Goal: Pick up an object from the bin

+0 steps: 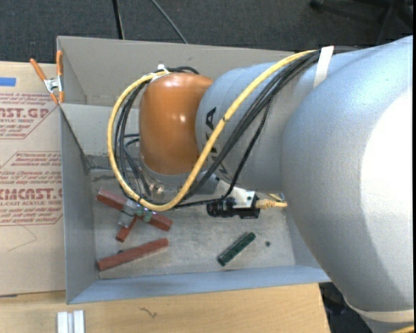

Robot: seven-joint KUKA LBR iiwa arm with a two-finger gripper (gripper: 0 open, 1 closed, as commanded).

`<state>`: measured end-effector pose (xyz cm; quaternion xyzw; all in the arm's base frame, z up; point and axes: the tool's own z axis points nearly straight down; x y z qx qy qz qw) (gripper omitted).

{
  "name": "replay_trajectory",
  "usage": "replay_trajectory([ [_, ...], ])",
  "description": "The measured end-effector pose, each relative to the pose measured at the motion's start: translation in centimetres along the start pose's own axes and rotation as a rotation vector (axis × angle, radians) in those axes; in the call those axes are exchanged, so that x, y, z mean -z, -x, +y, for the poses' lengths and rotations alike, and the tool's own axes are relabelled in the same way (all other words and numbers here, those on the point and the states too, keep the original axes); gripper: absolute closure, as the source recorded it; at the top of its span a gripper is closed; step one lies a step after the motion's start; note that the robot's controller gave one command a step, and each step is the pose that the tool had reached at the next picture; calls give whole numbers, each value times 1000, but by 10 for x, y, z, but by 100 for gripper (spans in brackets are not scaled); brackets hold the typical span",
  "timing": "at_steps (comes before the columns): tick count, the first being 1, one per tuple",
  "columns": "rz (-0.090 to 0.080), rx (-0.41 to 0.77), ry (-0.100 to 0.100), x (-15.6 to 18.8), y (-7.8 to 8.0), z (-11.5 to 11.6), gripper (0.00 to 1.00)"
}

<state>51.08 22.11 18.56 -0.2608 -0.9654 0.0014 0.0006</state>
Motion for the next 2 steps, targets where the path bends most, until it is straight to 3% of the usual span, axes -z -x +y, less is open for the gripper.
replay_trajectory([
  [1,-2,27,3,-20,32,19,100],
  [2,-6,9,11,110,30,27,100],
])
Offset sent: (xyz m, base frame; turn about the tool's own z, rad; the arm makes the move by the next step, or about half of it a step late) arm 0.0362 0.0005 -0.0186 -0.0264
